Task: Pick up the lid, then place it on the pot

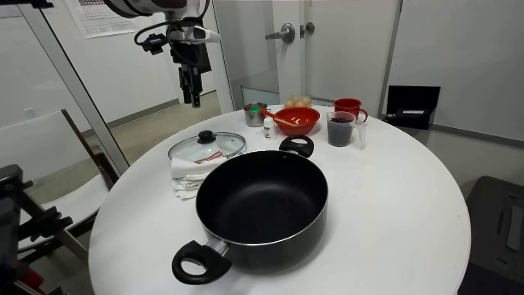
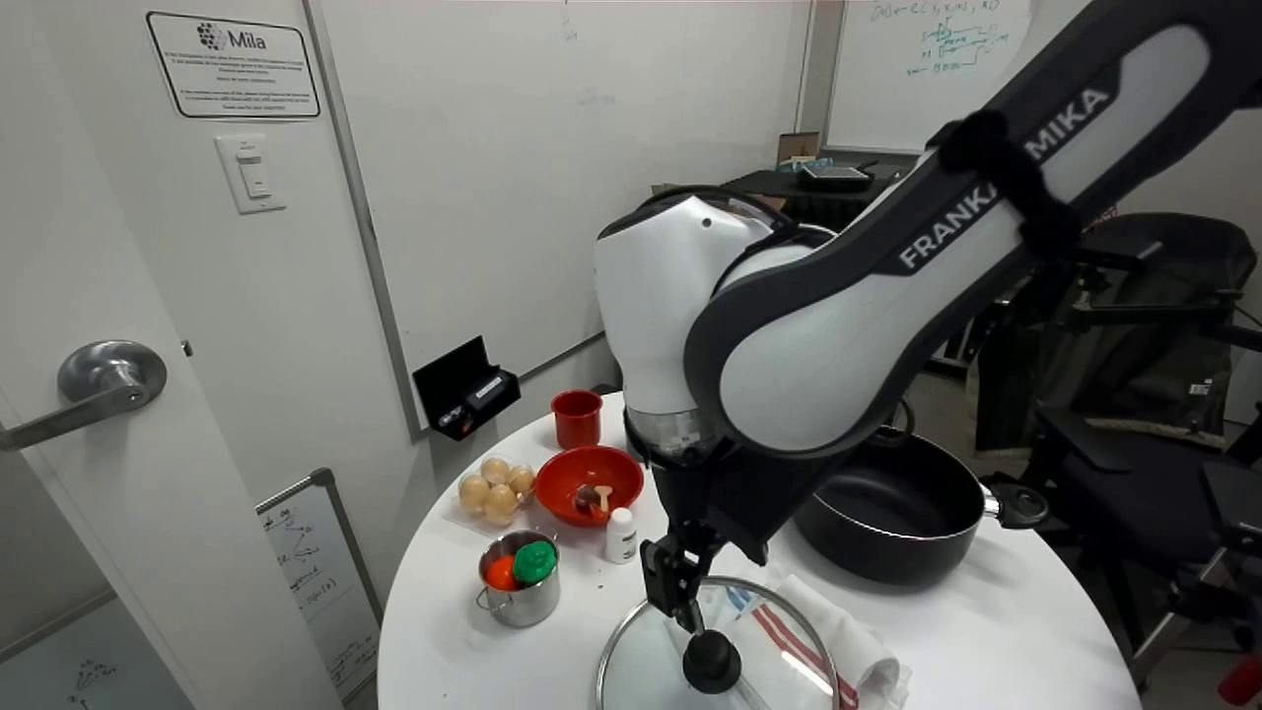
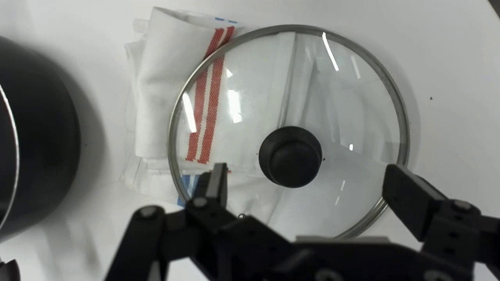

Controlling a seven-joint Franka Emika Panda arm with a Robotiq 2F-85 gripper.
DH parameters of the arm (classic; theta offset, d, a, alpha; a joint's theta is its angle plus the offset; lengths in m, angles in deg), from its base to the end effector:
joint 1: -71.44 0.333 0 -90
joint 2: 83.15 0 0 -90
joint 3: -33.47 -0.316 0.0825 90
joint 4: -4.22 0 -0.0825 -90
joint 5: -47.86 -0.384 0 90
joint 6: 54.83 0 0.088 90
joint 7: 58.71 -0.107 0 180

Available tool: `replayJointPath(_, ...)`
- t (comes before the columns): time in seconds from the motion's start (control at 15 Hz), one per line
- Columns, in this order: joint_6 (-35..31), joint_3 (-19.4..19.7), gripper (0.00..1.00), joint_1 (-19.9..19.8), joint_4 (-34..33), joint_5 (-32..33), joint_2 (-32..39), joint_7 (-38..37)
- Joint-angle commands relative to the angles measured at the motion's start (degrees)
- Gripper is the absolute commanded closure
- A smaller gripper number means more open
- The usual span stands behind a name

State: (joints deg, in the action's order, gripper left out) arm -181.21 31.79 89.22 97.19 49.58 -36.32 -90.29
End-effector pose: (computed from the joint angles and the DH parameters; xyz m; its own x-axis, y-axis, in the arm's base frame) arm 0.6219 0.2169 0.1247 0.9586 -0.2042 -0.1984 -0.1831 -0.9758 0.1196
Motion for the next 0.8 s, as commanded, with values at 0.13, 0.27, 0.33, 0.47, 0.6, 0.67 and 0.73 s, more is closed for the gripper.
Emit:
replayJointPath(0.13, 2.08, 1.66, 0.0, 0.88, -11.15, 0.28, 9.26, 0.67)
replayJointPath(0.27, 2.4, 1.88, 0.0, 0.85, -13.38, 0.15, 11.49, 0.72)
replayJointPath(0.33, 2.55, 2.05, 0.0, 0.95, -14.34, 0.2, 12.51, 0.65)
replayJointPath(0.47, 2.83, 2.45, 0.0, 1.27, -15.93, 0.44, 14.28, 0.47)
replayJointPath(0.6, 3.34, 2.7, 0.0, 1.47, -17.37, 0.4, 15.88, 0.36)
replayJointPath(0.67, 3.51, 2.8, 0.0, 1.62, -17.87, 0.45, 16.47, 0.38)
replayJointPath(0.73, 3.8, 2.84, 0.0, 1.73, -18.37, 0.43, 17.01, 0.38)
